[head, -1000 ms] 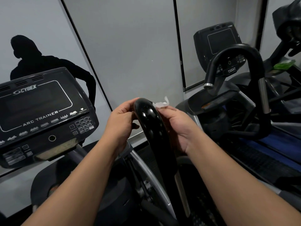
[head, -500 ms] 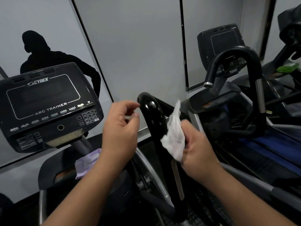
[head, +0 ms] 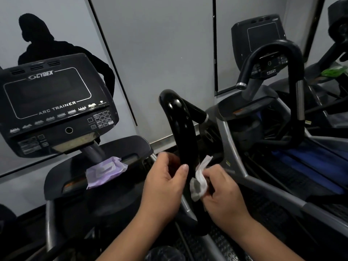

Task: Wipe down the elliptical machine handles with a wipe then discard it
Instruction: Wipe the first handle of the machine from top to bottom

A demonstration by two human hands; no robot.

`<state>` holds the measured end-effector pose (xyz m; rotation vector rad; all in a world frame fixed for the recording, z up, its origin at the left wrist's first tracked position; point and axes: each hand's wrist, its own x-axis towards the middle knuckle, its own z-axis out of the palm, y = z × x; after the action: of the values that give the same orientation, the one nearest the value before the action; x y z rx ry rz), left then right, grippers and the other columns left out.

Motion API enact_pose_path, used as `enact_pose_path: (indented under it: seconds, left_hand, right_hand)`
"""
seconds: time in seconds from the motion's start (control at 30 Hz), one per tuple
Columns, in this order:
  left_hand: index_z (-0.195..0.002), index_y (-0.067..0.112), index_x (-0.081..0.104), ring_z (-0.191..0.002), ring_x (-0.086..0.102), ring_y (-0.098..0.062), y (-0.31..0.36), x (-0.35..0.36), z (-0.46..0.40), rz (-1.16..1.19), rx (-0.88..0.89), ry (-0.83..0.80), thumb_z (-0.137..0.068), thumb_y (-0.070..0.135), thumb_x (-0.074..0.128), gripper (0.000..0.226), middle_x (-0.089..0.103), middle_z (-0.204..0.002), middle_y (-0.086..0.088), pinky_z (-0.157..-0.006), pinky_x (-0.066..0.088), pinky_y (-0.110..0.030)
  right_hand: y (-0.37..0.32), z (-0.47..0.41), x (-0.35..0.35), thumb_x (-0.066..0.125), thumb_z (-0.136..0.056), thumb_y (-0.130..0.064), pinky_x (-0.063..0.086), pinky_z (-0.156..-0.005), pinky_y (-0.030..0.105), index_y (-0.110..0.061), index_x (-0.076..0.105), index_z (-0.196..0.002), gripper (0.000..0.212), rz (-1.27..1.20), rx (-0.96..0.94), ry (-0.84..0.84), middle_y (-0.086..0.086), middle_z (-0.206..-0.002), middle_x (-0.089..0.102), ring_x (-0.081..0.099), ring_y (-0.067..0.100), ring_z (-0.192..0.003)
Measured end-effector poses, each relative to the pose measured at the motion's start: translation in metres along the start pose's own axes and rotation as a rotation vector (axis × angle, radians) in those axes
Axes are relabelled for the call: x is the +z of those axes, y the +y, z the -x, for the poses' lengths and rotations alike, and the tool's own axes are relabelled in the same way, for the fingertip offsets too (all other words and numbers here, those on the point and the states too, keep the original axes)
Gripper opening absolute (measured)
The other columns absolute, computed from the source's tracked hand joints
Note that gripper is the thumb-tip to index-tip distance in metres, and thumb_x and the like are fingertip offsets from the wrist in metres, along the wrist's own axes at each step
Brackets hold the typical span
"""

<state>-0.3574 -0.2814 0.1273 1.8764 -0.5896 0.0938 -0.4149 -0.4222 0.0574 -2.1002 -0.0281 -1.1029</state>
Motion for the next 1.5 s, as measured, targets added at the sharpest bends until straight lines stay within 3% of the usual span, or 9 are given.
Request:
enact_pose_path:
  seconds: [0.13,0.23,0.43,0.6,0.77,1.0,1.2,1.33,1.5]
  left_hand:
    - [-0.097,0.033,0.058,-0.083,0.064,0.006,-0.008,0.013,0.009,0.025,-0.063,-0.015,-0.091,0.021,0.068,0.017,0.068,-0.092,0.027,-0.070,0.047,-0.010]
    - [-0.103,0.032,0.059,-0.085,0.066,0.008,-0.012,0.019,0.009,0.091,-0.091,-0.002,-0.093,0.021,0.067,0.017,0.069,-0.093,0.028,-0.072,0.048,-0.009]
    - [-0.116,0.023,0.064,-0.086,0.071,-0.008,-0.022,0.025,0.003,0.189,-0.182,-0.109,-0.092,0.021,0.070,0.024,0.074,-0.093,0.007,-0.080,0.055,-0.030]
    - [-0.114,0.015,0.067,-0.084,0.069,-0.009,-0.026,0.025,-0.001,0.312,-0.209,-0.122,-0.091,0.014,0.071,0.023,0.076,-0.096,0.002,-0.079,0.055,-0.026]
    - [-0.110,0.014,0.066,-0.075,0.066,0.002,-0.029,0.022,-0.003,0.332,-0.180,-0.166,-0.092,0.008,0.068,0.019,0.074,-0.091,0.010,-0.071,0.051,-0.016]
    - [-0.109,0.012,0.066,-0.082,0.068,-0.006,-0.032,0.023,-0.003,0.354,-0.163,-0.154,-0.090,0.009,0.070,0.020,0.075,-0.092,0.004,-0.078,0.054,-0.024]
    - [-0.109,0.013,0.065,-0.074,0.063,0.004,-0.032,0.022,-0.004,0.326,-0.125,-0.173,-0.091,0.007,0.069,0.019,0.072,-0.090,0.010,-0.074,0.050,-0.017]
    - [-0.107,0.014,0.066,-0.083,0.068,-0.006,-0.032,0.023,-0.005,0.336,-0.148,-0.150,-0.089,0.009,0.071,0.019,0.074,-0.091,0.003,-0.080,0.055,-0.025]
    - [-0.104,0.020,0.069,-0.083,0.070,-0.001,-0.028,0.018,-0.005,0.314,-0.154,-0.174,-0.090,0.009,0.070,0.017,0.076,-0.092,0.007,-0.075,0.052,-0.017]
  right_hand:
    - [-0.016,-0.029,0.000,0.076,-0.084,-0.004,0.040,-0.069,0.008,-0.006,0.062,-0.091,0.016,-0.065,0.004,0.154,0.000,-0.092,0.053,0.052,0.004,-0.076]
    - [-0.009,-0.011,0.004,0.075,-0.086,-0.006,0.042,-0.069,0.011,-0.010,0.061,-0.086,0.015,-0.122,0.065,0.117,-0.002,-0.093,0.051,0.053,0.006,-0.079]
    - [0.000,0.015,0.010,0.068,-0.089,-0.023,0.044,-0.071,0.017,-0.021,0.062,-0.090,0.007,-0.144,0.217,0.138,-0.010,-0.088,0.058,0.059,0.009,-0.081]
    - [-0.006,0.003,0.007,0.069,-0.090,-0.009,0.042,-0.072,0.009,-0.012,0.063,-0.086,0.008,-0.174,0.164,0.155,-0.001,-0.093,0.053,0.056,0.007,-0.080]
    - [0.019,0.065,0.018,0.059,-0.090,-0.041,0.037,-0.066,0.012,-0.034,0.056,-0.088,0.008,-0.139,0.321,0.017,-0.015,-0.091,0.051,0.056,0.004,-0.078]
    - [-0.004,0.004,0.008,0.061,-0.091,-0.018,0.041,-0.069,0.010,-0.016,0.061,-0.088,0.003,-0.142,0.137,0.124,-0.003,-0.091,0.053,0.056,0.007,-0.079]
    - [0.035,0.076,0.018,0.060,-0.085,-0.001,0.041,-0.066,0.027,-0.022,0.053,-0.080,0.023,-0.012,0.373,-0.076,-0.013,-0.089,0.047,0.052,0.009,-0.075]
    - [-0.005,0.007,0.009,0.063,-0.090,-0.009,0.042,-0.070,0.013,-0.009,0.062,-0.088,0.003,-0.109,0.185,0.126,0.001,-0.091,0.055,0.055,0.010,-0.079]
    - [0.012,0.032,0.013,0.073,-0.085,0.006,0.045,-0.067,0.024,-0.016,0.054,-0.087,0.029,0.013,0.070,0.027,-0.002,-0.091,0.047,0.050,0.014,-0.073]
